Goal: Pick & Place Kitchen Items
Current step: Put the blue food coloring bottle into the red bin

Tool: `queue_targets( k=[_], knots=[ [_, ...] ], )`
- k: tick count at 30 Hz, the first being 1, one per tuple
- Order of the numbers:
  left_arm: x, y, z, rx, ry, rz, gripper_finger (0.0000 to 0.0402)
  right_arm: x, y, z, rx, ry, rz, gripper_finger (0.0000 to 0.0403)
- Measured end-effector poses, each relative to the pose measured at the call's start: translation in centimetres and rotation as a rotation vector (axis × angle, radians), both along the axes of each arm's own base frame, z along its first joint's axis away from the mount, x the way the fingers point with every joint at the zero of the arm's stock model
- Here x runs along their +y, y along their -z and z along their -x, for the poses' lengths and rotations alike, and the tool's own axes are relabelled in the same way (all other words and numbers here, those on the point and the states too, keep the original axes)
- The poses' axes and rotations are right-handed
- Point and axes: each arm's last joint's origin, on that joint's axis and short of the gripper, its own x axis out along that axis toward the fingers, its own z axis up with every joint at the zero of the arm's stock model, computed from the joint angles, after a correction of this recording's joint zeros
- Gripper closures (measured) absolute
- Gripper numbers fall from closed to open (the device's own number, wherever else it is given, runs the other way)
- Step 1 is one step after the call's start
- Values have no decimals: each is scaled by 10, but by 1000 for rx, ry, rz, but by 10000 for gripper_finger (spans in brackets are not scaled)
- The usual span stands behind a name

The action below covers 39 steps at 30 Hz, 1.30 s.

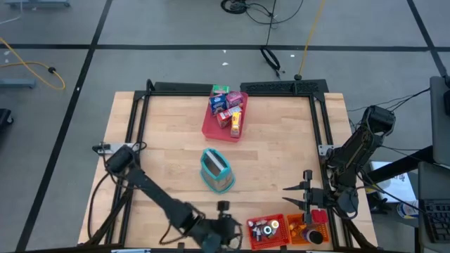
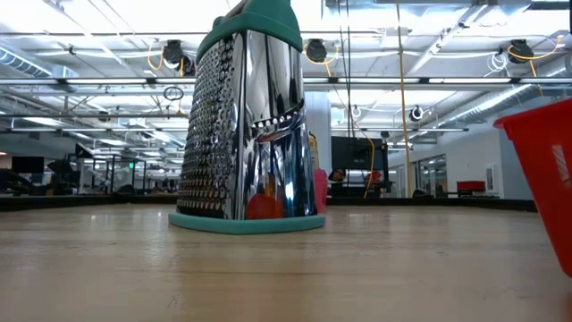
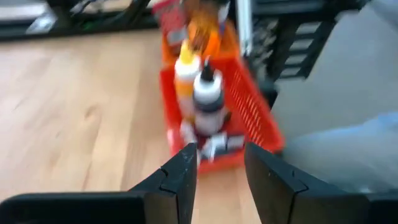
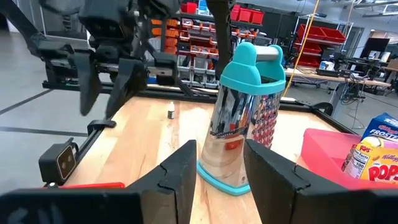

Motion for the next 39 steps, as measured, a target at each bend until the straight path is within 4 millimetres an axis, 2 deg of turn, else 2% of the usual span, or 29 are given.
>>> queue_targets(
  k=[12, 18, 22, 27, 35, 39],
  knots=[
    [-22, 18, 71, 99, -395, -154, 266, 0, 0, 0, -2, 1, -42, 277],
    [-24, 12, 132, 11, -598, -189, 266, 0, 1, 0, 0, 1, -38, 277],
    [-26, 12, 172, -82, -652, -136, 266, 0, 3, 0, 9, 2, -39, 277],
    [-24, 29, 208, -126, -699, -63, 266, 0, 4, 0, 12, 3, -42, 277],
    [1, 74, 244, -99, -873, 49, 266, 0, 4, 0, 12, 3, -41, 277],
    [5, 85, 259, -83, -904, 90, 266, 0, 4, 0, 12, 3, -43, 277]
  ],
)
